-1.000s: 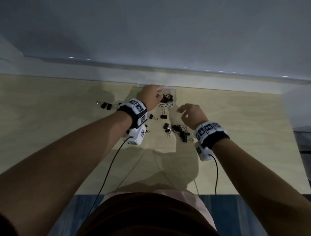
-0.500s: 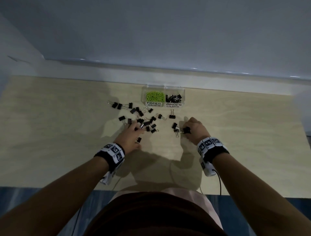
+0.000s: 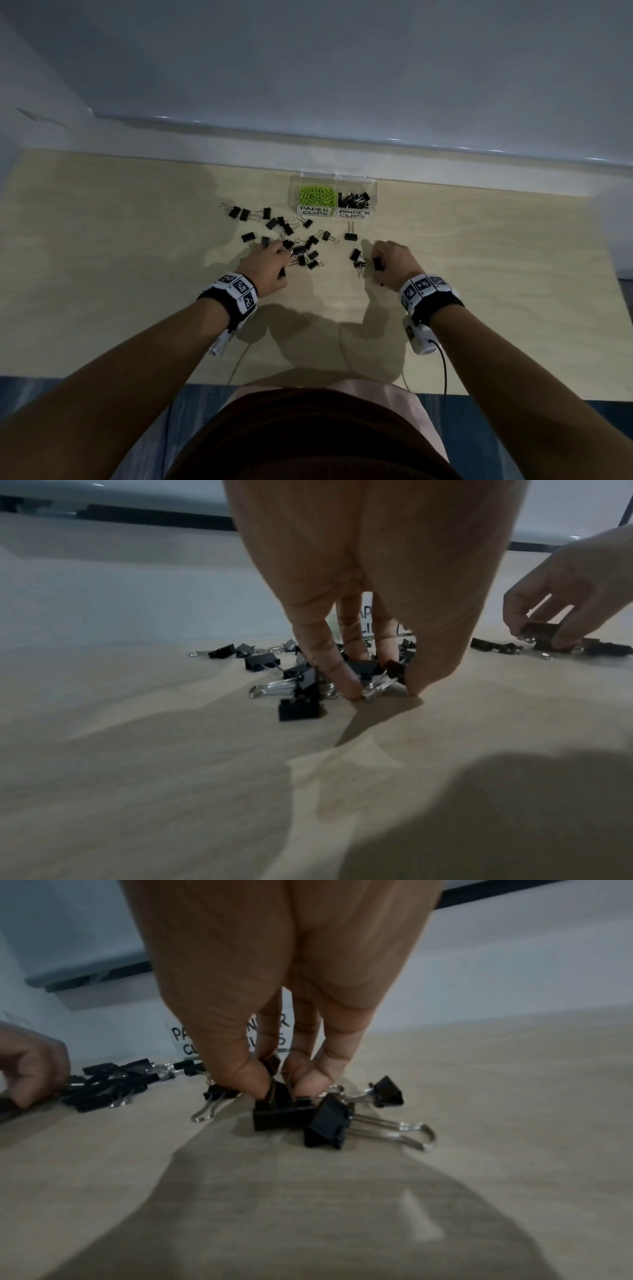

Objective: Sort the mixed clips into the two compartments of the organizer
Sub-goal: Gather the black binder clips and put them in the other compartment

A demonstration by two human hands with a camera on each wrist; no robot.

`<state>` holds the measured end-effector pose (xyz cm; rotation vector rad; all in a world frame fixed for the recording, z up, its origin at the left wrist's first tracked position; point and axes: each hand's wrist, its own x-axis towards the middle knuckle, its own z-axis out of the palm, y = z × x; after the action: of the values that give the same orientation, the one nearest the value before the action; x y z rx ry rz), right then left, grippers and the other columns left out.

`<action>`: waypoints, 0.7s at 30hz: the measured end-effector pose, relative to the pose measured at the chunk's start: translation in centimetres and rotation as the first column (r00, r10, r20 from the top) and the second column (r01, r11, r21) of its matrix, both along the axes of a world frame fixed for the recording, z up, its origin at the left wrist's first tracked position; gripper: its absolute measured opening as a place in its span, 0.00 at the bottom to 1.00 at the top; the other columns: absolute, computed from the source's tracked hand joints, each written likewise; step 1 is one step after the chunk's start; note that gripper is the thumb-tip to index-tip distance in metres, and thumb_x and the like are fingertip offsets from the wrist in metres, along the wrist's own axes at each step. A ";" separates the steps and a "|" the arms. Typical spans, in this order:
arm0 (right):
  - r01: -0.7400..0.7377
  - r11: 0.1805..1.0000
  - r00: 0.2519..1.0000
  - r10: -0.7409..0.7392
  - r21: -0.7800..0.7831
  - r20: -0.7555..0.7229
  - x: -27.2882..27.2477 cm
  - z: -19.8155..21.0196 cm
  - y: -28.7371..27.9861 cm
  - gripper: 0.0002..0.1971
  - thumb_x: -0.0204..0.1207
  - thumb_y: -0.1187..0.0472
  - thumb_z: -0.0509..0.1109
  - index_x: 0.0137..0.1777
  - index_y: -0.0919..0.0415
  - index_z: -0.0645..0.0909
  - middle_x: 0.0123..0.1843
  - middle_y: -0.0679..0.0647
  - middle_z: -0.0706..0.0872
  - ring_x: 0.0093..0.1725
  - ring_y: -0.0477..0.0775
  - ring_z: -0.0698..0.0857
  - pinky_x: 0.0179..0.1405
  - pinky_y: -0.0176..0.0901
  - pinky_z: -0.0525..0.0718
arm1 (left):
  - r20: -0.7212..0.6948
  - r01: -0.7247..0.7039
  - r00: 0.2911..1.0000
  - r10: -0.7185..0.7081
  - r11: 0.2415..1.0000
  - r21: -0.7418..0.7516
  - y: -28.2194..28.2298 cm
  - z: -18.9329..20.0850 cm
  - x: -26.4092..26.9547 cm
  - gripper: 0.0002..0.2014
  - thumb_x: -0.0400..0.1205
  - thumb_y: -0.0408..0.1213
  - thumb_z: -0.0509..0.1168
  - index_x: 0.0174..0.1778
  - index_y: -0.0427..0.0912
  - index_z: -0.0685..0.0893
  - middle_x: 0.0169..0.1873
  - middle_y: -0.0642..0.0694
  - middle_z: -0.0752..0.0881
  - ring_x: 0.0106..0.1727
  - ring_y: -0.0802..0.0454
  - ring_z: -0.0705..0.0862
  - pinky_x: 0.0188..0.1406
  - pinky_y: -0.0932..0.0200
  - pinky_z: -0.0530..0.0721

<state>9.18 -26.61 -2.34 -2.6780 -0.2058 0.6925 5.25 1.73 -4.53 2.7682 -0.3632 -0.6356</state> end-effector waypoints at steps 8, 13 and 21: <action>0.072 0.994 0.997 -0.075 0.086 0.024 0.0 -0.7 -0.3 0.09 0.64 0.66 0.72 0.40 0.56 0.76 0.40 0.55 0.83 0.40 0.58 0.81 0.38 0.41 0.77 | 0.007 -0.019 1.000 0.019 0.999 0.051 -0.2 0.4 0.9 0.09 0.75 0.37 0.66 0.49 0.40 0.80 0.56 0.44 0.76 0.52 0.39 0.76 0.50 0.51 0.74; 0.104 0.984 0.989 -0.117 0.142 0.089 -0.3 -1.0 -0.5 0.05 0.68 0.67 0.70 0.42 0.59 0.79 0.39 0.57 0.85 0.40 0.59 0.83 0.41 0.46 0.83 | 0.029 -0.005 1.000 0.004 1.000 0.020 0.1 0.5 0.9 0.07 0.75 0.34 0.64 0.48 0.39 0.80 0.54 0.43 0.77 0.51 0.41 0.78 0.50 0.51 0.77; 0.284 0.919 0.945 -0.316 0.274 0.081 1.6 1.0 0.0 0.14 0.65 0.75 0.74 0.43 0.57 0.80 0.41 0.53 0.85 0.39 0.53 0.85 0.31 0.26 0.78 | -0.027 -0.119 0.993 0.116 0.971 -0.209 -1.9 2.9 2.3 0.08 0.77 0.36 0.68 0.49 0.39 0.81 0.50 0.48 0.76 0.47 0.51 0.79 0.48 0.60 0.78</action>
<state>10.81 -26.64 -1.30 -2.4263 0.0809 0.3748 7.51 -0.15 -1.61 2.5600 -0.2457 -0.5533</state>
